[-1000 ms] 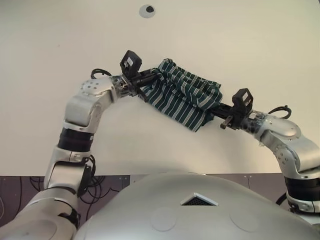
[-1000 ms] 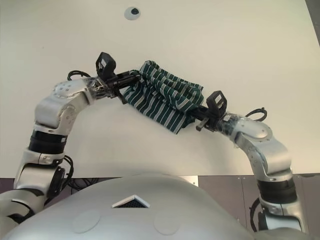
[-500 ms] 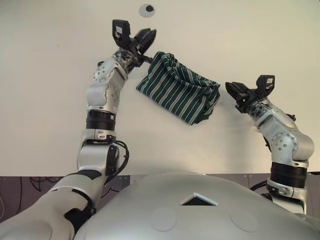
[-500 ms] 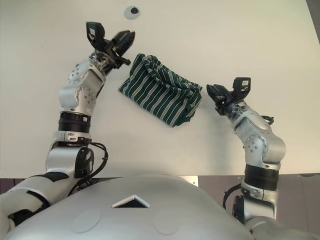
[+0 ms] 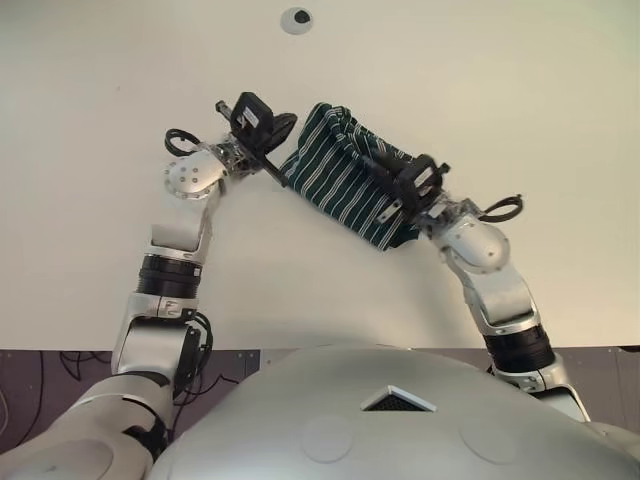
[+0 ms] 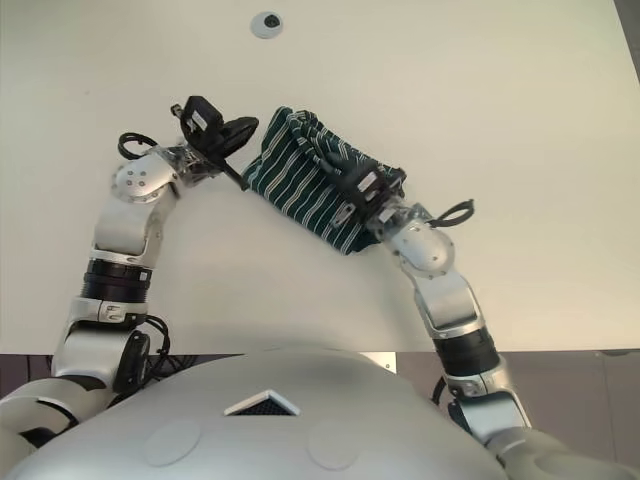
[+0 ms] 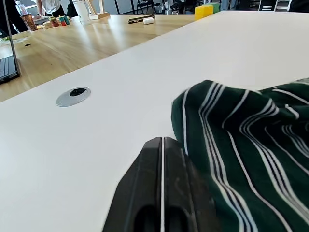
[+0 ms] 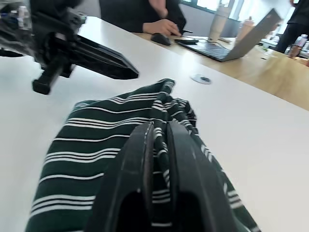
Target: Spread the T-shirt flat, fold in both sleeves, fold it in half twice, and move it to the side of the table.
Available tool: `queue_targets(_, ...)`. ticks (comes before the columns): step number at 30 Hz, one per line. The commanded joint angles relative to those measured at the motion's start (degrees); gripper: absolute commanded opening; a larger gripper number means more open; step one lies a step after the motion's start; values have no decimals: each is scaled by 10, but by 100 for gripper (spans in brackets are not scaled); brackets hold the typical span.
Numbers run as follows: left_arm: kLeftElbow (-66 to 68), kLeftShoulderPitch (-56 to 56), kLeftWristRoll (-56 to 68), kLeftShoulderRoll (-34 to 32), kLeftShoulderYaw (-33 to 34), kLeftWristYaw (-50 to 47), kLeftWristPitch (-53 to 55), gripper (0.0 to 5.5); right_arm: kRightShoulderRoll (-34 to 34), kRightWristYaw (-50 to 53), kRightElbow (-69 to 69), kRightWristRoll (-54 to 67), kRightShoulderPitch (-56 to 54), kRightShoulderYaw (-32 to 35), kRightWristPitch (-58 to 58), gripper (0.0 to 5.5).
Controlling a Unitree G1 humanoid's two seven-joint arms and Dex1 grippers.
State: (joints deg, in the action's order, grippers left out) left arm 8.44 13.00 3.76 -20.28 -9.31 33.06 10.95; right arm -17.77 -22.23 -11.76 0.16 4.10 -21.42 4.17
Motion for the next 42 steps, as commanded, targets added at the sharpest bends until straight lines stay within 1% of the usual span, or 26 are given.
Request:
queue_targets(1,47,10,-37,-4,-9,-24,11,0,70,-28,103,-19,-72,-60,-39,4)
queue_targets(4,78,21,-47,0,-2,-41,-2,0,105,-28,185,-32,-112,-71,-66,4)
queue_targets(7,89,24,-46,4,6,-49,-14,0,139,-19,265,9,-153,-17,-73,4)
queue_targets(10,93,23,-48,7,6,-50,-21,0,152,-18,312,48,-174,40,-72,4)
queue_targets(15,91,17,-49,11,8,-48,-25,0,136,-18,329,77,-180,109,-58,4)
queue_targets(19,87,18,-45,11,12,-47,-27,0,118,4,391,51,-194,132,-29,4)
queue_targets(24,78,22,-39,17,20,-50,-32,0,97,5,454,28,-197,134,10,4)
queue_targets(26,71,21,-38,20,25,-54,-36,0,83,20,485,28,-198,156,21,4)
queue_targets(29,49,18,-30,27,37,-62,-43,0,44,57,518,55,-195,228,37,4)
queue_targets(30,43,16,-28,29,39,-64,-44,0,29,75,529,71,-196,263,40,4)
queue_targets(33,22,2,-27,31,43,-74,-41,0,-22,159,562,143,-202,398,53,4)
queue_targets(34,13,-6,-28,32,44,-79,-41,0,-35,186,561,163,-198,437,57,4)
queue_targets(36,-4,-22,-29,31,49,-88,-39,0,-45,217,536,180,-184,474,68,4)
queue_targets(41,-36,-54,-24,26,64,-102,-34,0,-16,229,409,193,-131,472,119,4)
queue_targets(42,-41,-58,-22,27,66,-103,-36,0,-10,225,382,192,-123,466,115,4)
